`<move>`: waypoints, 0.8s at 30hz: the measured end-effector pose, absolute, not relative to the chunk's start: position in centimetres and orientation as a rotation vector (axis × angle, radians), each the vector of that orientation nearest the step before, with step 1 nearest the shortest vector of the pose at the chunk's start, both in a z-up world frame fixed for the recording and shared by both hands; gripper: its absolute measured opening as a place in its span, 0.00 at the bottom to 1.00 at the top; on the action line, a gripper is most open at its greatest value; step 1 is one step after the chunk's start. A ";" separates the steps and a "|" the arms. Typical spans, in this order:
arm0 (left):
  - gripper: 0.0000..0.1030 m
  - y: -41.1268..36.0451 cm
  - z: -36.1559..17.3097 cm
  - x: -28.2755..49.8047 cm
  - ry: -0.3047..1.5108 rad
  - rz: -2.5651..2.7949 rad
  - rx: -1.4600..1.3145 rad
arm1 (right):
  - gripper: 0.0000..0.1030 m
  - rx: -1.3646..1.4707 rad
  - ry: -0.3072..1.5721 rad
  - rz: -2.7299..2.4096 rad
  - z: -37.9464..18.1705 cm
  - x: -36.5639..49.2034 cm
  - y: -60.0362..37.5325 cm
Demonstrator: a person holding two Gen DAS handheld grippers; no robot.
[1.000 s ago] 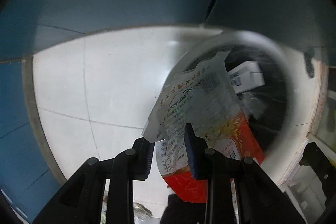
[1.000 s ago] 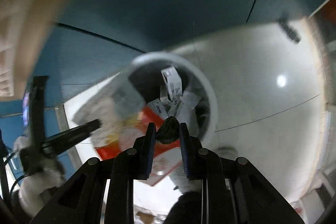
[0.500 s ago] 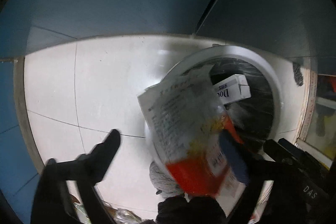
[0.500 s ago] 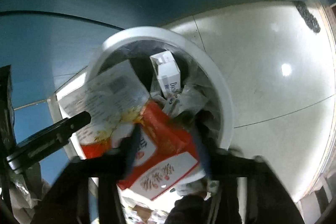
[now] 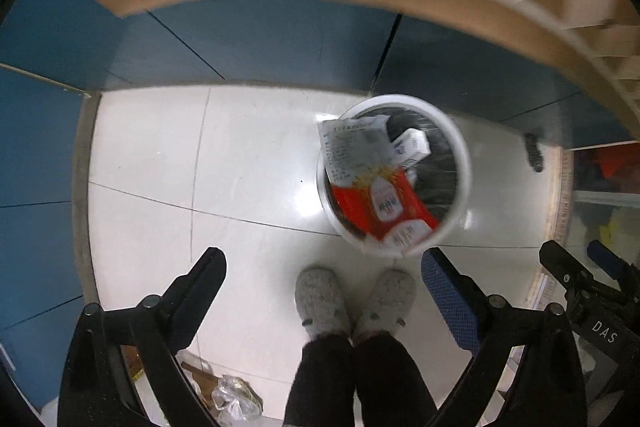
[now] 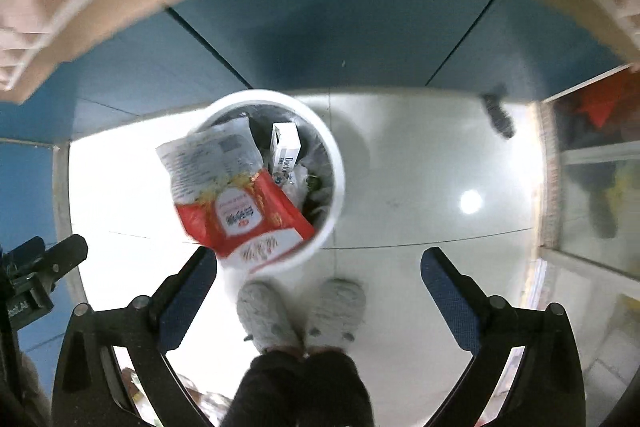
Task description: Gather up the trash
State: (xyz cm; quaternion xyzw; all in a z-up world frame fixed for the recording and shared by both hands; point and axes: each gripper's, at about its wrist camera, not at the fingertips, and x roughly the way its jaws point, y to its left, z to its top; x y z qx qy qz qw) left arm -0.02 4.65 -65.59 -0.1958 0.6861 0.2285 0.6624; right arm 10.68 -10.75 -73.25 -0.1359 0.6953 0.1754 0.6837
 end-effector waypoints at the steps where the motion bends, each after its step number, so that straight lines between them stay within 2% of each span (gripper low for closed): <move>1: 0.97 4.1 -63.5 -0.4 1.536 0.515 -0.435 | 1.00 -0.308 1.544 0.401 -71.0 10.2 -11.3; 15: 0.97 -0.8 -36.7 -6.3 1.266 0.490 -0.374 | 1.00 -0.302 1.306 0.459 -39.6 3.3 -14.9; 24: 0.97 -1.0 -25.0 -10.0 1.114 0.358 -0.354 | 1.00 -0.199 1.186 0.453 -24.4 -2.3 -16.6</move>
